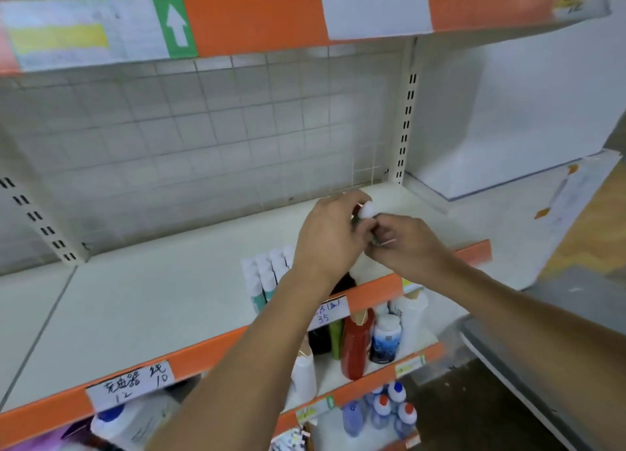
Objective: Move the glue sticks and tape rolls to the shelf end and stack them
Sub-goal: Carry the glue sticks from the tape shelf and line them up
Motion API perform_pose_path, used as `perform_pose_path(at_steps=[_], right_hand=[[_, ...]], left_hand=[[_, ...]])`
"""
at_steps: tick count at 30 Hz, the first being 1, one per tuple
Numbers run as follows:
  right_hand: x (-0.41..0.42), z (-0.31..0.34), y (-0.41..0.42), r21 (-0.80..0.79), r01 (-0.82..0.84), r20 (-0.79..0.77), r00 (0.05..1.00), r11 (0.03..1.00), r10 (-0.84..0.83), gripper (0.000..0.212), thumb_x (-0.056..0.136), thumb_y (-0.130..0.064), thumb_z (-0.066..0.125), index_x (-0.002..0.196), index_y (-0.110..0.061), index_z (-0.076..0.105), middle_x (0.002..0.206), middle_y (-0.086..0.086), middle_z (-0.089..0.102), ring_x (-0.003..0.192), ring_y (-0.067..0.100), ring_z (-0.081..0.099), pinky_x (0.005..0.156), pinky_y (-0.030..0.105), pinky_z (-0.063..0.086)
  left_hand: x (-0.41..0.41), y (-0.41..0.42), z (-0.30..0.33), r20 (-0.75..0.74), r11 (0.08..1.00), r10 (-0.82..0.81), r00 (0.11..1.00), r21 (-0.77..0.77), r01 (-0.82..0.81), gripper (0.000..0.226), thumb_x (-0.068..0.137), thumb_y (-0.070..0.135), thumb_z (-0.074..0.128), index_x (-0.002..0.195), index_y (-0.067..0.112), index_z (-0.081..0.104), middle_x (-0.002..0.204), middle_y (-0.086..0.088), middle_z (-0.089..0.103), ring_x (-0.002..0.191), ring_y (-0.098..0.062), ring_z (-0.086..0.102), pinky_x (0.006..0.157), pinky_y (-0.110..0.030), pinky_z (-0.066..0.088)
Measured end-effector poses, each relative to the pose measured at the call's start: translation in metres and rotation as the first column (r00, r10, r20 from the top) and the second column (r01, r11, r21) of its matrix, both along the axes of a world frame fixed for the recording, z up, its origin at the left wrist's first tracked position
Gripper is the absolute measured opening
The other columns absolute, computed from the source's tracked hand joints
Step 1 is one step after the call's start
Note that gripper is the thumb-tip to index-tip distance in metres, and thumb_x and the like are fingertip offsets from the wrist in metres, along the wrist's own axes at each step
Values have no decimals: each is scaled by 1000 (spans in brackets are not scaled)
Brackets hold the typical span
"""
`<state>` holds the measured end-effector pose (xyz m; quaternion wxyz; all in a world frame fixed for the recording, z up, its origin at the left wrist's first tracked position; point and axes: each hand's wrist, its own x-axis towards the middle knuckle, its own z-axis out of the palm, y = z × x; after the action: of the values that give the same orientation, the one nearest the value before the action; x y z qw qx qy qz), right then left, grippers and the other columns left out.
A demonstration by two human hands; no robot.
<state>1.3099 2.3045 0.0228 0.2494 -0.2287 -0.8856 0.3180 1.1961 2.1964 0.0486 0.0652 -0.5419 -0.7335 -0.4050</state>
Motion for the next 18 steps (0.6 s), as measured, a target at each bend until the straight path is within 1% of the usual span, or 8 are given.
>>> perform_pose_path(at_steps=[3,6,8,9,11,14,16,18], right_hand=[[-7,-4,-3,-115,-35,-92,995,993,25,19,80,-8,75,94,-18,69,86,-4,70,78,4,63,69,7,46],[-13,-9,-9,-135,-67,-156,987,989,46,36,83,-12,77,115,-24,65,93,-4,66,79,3,62,70,6,45],[-14,-12,-13,-143,-101,-191,979,985,73,48,86,-14,74,128,-32,58,93,-5,62,80,2,63,71,6,46],[-15,-13,-15,-159,-115,-217,973,980,79,51,88,-14,73,131,-34,55,94,-6,62,81,1,64,71,6,47],[-16,-16,-20,-171,-122,-274,959,978,72,48,88,-14,73,128,-34,56,94,-6,63,83,0,65,74,9,50],[-18,-21,-27,-171,-88,-336,941,981,26,40,87,-12,74,119,-30,58,95,-9,66,85,-1,66,76,12,52],[-18,-25,-31,-194,-76,-368,930,978,0,39,86,-11,75,118,-26,59,97,-12,65,88,-2,65,75,10,52],[-17,-29,-35,-198,-75,-385,923,977,-7,40,85,-12,77,118,-24,59,100,-14,63,92,-2,64,76,14,54]], left_hand=[[-3,-21,1,120,997,46,992,50,-52,33,94,25,62,124,35,57,91,10,66,82,-7,61,74,-28,50],[-12,-43,-2,145,991,128,981,26,-134,29,94,25,62,120,37,60,91,13,66,81,0,61,73,-21,50],[-16,-54,-6,132,983,182,974,-23,-181,25,93,27,64,117,36,61,100,15,67,84,2,61,74,-15,49],[-17,-59,-8,118,981,196,974,-36,-193,24,93,27,65,116,35,62,105,15,66,85,1,62,76,-16,50],[-20,-64,-13,76,979,203,976,-41,-200,23,91,24,67,114,29,65,111,14,62,84,-3,64,79,-23,53],[-22,-67,-23,-7,978,198,980,-72,-198,21,89,21,70,110,23,68,105,11,59,79,-6,63,77,-27,54],[-23,-67,-29,-89,974,206,974,-73,-213,20,87,21,73,107,22,69,101,9,59,79,-9,62,74,-28,54],[-23,-66,-33,-158,968,237,958,-46,-247,20,84,23,75,104,21,72,97,8,62,82,-13,62,72,-30,53]])
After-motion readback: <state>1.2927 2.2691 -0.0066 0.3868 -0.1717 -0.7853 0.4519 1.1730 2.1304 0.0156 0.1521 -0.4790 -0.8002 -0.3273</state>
